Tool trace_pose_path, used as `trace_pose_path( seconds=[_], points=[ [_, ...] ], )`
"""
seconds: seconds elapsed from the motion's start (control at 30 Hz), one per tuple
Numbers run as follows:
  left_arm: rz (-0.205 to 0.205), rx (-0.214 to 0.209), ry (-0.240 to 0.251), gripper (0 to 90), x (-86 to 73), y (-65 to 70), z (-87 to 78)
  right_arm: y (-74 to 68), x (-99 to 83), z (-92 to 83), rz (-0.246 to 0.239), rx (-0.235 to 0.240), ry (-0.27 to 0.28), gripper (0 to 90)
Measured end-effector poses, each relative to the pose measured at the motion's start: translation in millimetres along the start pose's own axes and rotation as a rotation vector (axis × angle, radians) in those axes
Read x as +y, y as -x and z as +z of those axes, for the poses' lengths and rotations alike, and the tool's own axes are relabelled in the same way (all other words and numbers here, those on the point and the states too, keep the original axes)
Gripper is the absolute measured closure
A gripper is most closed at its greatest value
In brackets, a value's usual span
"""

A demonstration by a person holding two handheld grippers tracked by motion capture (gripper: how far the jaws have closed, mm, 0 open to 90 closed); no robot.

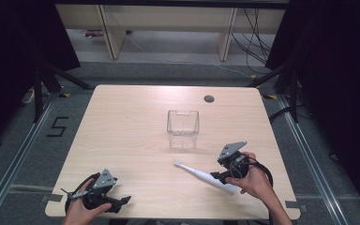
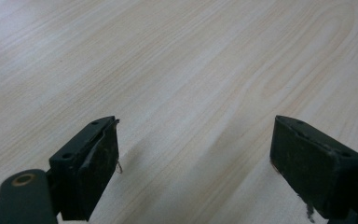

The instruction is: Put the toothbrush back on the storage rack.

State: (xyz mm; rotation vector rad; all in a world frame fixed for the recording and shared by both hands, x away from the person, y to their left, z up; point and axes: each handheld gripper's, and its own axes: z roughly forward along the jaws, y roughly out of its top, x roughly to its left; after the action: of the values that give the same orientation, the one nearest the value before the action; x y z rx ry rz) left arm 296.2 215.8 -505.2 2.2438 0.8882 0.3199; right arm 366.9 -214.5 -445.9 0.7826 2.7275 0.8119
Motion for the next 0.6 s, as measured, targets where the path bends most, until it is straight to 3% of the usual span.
trace_pose_path(
  seconds=[0.27,0.3,0.6],
  points=[
    [-0.004,0.001,0.003,15.0,-0.2,-0.2,0.2,-3.1,7.7,8.3,-0.044,0.015,-0.026,48.6],
    [-0.004,0.0,0.002,15.0,-0.1,0.0,0.1,-5.1,9.0,9.4,-0.017,0.02,-0.046,49.2],
    [-0.008,0.0,0.006,15.0,-0.1,0.3,-0.3,-12.0,25.1,25.4,-0.069,0.053,-0.133,55.2]
  ],
)
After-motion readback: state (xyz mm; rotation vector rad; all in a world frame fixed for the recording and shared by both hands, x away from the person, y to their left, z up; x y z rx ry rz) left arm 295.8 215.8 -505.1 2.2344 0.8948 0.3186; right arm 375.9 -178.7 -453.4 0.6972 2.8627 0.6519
